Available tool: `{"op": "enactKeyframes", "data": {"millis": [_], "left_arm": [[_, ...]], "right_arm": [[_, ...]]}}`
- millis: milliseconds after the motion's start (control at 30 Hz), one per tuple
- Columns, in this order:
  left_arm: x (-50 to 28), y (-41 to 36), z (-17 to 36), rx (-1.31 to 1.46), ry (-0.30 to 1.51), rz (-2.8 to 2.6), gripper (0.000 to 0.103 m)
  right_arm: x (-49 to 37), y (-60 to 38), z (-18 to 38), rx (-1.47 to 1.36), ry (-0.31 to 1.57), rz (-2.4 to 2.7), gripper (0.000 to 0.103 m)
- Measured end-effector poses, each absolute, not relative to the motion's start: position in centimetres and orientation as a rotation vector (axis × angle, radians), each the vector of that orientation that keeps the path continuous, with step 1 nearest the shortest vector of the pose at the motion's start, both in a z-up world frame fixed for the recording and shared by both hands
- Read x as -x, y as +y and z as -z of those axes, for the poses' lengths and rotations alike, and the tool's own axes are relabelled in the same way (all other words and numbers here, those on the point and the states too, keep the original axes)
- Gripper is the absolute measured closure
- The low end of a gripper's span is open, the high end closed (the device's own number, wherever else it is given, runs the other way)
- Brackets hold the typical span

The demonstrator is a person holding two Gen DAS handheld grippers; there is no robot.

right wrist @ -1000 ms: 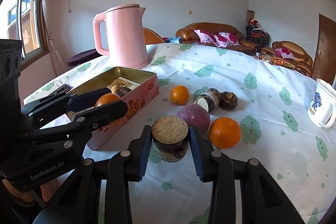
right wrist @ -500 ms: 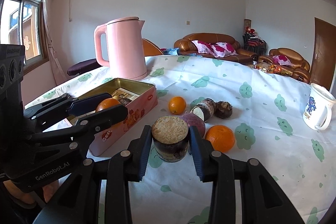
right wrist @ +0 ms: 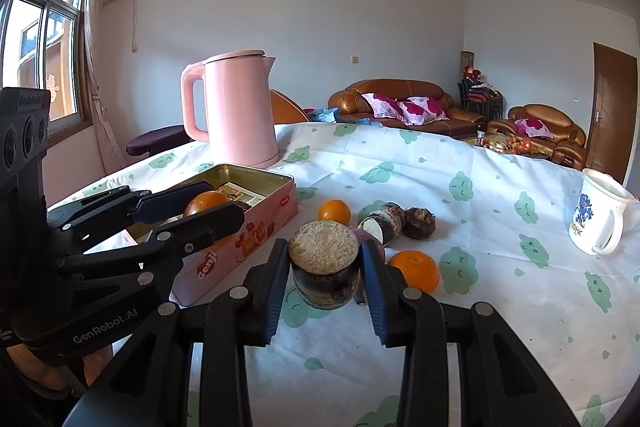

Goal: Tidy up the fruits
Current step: 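Lift the canned item with the right gripper while the left gripper lifts the orange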

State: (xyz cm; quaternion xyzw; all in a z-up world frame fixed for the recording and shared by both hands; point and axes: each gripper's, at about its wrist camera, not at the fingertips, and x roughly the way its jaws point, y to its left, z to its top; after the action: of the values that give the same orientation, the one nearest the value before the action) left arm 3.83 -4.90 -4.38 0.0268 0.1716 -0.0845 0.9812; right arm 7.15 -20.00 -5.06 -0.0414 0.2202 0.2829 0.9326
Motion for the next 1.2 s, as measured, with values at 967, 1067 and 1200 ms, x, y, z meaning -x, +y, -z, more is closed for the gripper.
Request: {"op": "enactKeyframes", "data": {"millis": [967,1067,1200], "left_arm": [[-2.6,-5.3,3.6,-0.103,0.265,0.138,0.067],[-2.4,-5.3,3.5,-0.110,0.256,0.130,0.067],[-2.3,-5.3,3.4,-0.119,0.245,0.121,0.067]], "right_arm": [[-5.3,-20.6,4.3,0.089,0.355,-0.542,0.065],[-5.1,-20.7,4.3,0.086,0.344,-0.538,0.065],[-5.0,-20.8,4.2,0.086,0.330,-0.533,0.065]]}}
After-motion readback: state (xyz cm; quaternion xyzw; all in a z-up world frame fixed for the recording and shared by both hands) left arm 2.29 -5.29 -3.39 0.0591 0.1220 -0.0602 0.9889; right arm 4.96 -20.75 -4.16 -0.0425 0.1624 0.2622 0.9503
